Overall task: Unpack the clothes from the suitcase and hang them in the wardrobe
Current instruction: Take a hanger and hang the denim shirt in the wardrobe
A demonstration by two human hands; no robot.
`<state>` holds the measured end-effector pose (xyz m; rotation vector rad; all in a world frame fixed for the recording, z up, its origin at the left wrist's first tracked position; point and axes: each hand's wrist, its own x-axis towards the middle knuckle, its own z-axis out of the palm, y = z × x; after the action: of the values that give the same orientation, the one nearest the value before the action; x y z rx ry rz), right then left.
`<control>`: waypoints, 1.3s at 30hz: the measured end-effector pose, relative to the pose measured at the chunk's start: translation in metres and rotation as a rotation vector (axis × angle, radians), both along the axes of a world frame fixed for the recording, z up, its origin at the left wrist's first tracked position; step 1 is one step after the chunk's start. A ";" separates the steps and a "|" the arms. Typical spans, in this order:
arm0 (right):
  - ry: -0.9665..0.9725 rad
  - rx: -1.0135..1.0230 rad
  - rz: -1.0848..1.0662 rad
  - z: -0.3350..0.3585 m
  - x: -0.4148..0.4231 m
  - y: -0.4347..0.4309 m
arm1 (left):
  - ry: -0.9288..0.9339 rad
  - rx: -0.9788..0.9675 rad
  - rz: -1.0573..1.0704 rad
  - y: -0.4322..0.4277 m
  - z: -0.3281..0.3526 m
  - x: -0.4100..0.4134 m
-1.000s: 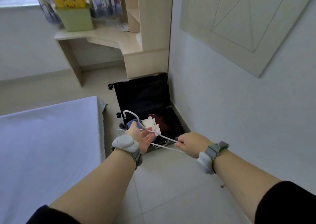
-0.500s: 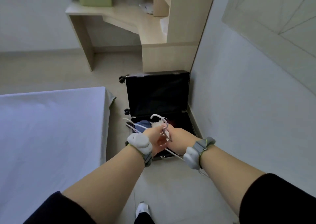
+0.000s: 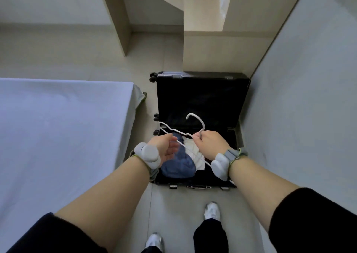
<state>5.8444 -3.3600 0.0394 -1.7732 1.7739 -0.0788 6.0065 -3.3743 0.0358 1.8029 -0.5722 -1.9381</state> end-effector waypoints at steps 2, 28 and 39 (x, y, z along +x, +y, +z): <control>-0.025 0.015 -0.007 -0.021 -0.015 -0.024 | -0.056 0.030 0.052 -0.017 -0.026 -0.001; -0.133 0.117 -0.183 -0.409 -0.043 -0.155 | -0.491 0.062 -0.245 -0.153 -0.481 -0.009; -0.283 0.094 -0.293 -0.497 -0.041 -0.161 | -0.856 0.070 -0.332 -0.191 -0.605 -0.028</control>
<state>5.8030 -3.5213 -0.4578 -1.3514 1.7816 -0.3434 5.9781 -3.5656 -0.5697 2.7015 -1.1323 -1.2757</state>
